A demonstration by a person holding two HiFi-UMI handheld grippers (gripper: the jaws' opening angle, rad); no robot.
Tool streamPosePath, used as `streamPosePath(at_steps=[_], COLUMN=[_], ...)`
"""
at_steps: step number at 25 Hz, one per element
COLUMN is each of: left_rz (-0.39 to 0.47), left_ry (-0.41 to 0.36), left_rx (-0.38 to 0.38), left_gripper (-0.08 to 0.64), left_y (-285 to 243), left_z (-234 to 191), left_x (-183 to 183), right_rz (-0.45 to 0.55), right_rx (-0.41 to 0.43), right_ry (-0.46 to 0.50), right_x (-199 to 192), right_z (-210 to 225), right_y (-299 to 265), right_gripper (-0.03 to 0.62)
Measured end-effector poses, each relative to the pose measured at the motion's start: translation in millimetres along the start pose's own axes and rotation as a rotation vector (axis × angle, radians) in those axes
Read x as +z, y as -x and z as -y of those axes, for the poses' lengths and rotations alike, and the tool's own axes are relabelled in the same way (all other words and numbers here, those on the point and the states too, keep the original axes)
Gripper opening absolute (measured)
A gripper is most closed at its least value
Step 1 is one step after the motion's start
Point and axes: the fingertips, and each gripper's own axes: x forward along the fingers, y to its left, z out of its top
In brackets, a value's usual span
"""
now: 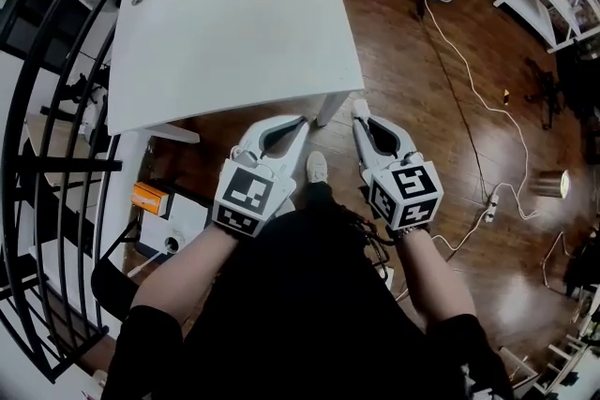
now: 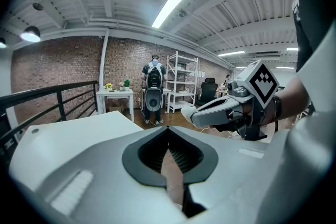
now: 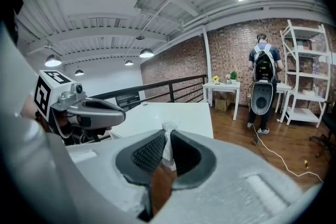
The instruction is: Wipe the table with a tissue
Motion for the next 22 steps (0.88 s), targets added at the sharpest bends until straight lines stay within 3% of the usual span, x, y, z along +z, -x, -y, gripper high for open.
streamPosePath(at_steps=[22], left_rz=[-0.196], left_ry=[0.087], left_rx=[0.056], left_gripper=[0.015], left_y=[-125.3], left_z=[-45.8], left_x=[-45.0], right_rz=[-0.340], right_rx=[0.121], right_ry=[0.014], right_x=[-84.2], right_z=[87.7], right_y=[-130.6], right_gripper=[0.017])
